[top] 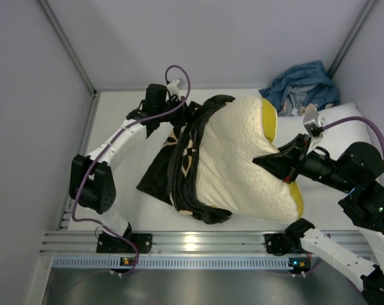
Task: Remove the pillowcase from the pillow
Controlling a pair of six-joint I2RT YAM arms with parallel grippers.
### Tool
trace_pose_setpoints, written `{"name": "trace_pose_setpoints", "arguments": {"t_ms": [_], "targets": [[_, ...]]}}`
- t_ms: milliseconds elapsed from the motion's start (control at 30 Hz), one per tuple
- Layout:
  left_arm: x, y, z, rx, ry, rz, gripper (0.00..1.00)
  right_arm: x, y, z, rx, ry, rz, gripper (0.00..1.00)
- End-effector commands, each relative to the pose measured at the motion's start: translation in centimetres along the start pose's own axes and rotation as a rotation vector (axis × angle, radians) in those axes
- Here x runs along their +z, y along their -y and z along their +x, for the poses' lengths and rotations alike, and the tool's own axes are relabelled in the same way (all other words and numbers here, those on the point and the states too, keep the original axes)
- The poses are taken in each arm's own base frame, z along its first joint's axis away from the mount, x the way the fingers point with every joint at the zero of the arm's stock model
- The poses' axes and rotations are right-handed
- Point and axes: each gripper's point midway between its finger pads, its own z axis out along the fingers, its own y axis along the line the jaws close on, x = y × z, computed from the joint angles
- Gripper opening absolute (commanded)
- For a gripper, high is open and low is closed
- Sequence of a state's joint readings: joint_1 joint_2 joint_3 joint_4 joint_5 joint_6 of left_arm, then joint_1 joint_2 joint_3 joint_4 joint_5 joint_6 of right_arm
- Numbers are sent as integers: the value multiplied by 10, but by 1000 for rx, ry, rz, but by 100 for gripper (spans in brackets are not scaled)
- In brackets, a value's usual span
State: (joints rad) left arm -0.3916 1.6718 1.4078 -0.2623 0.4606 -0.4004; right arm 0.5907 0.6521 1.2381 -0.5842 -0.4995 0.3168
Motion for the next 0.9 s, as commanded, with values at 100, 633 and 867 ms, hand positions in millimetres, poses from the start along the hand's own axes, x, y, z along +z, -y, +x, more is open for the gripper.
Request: {"name": "trace_pose_setpoints", "arguments": {"t_ms": [100, 633, 867], "targets": [[-4, -68, 1, -145, 43, -328, 0, -22, -42, -29, -84, 77, -151, 0], [-102, -233, 70, -412, 20, -979, 0, -102, -58, -123, -231, 415, 88, 0], [-95, -177, 49, -359, 5, -672, 0, -73, 11, -112, -127, 393, 342, 0]]}}
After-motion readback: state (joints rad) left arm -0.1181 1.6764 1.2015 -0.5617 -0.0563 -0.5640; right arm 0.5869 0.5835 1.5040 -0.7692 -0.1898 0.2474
